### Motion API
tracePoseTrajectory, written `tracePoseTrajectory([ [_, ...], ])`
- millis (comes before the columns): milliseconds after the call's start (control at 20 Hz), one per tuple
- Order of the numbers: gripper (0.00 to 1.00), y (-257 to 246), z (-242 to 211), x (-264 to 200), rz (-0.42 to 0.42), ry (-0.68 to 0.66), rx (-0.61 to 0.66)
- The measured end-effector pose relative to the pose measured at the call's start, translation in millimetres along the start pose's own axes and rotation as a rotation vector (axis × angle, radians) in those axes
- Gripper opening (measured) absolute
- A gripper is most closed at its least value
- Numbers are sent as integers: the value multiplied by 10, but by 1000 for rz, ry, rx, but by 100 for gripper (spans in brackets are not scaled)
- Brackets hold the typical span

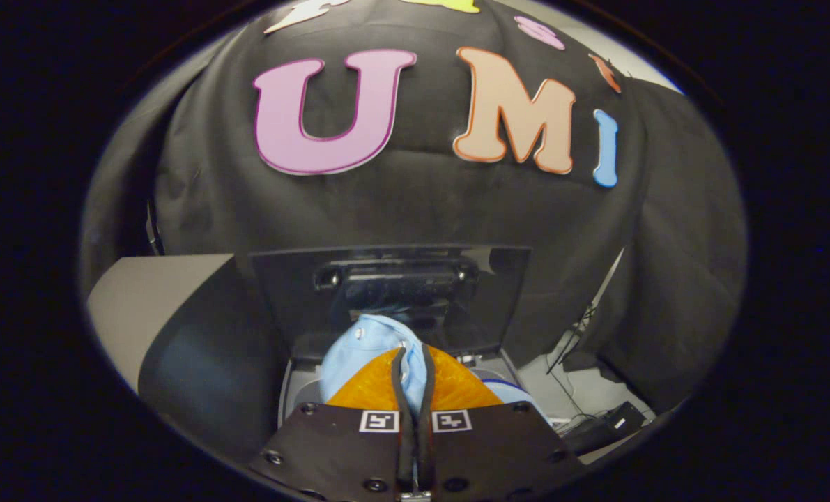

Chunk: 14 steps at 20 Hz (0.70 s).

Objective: Put the clothes into the washing machine and then close the washing machine lid.

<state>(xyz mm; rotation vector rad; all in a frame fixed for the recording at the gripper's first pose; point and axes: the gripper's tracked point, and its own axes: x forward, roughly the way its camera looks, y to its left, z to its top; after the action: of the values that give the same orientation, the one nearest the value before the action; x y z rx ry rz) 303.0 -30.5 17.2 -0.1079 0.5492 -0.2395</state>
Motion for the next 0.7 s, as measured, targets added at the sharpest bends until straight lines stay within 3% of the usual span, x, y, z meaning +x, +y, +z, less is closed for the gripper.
tracePoseTrajectory([
  [300, 3, 73, -505, 315, 41, 89, 0],
  [350, 10, 71, -606, 301, 40, 111, 15],
  [400, 10, 63, -690, 353, 39, 120, 31],
  [500, 36, 119, -693, 404, 65, 93, 68],
  [550, 38, 106, -695, 387, 64, 86, 78],
  [700, 81, 64, -757, 385, 48, 77, 66],
])
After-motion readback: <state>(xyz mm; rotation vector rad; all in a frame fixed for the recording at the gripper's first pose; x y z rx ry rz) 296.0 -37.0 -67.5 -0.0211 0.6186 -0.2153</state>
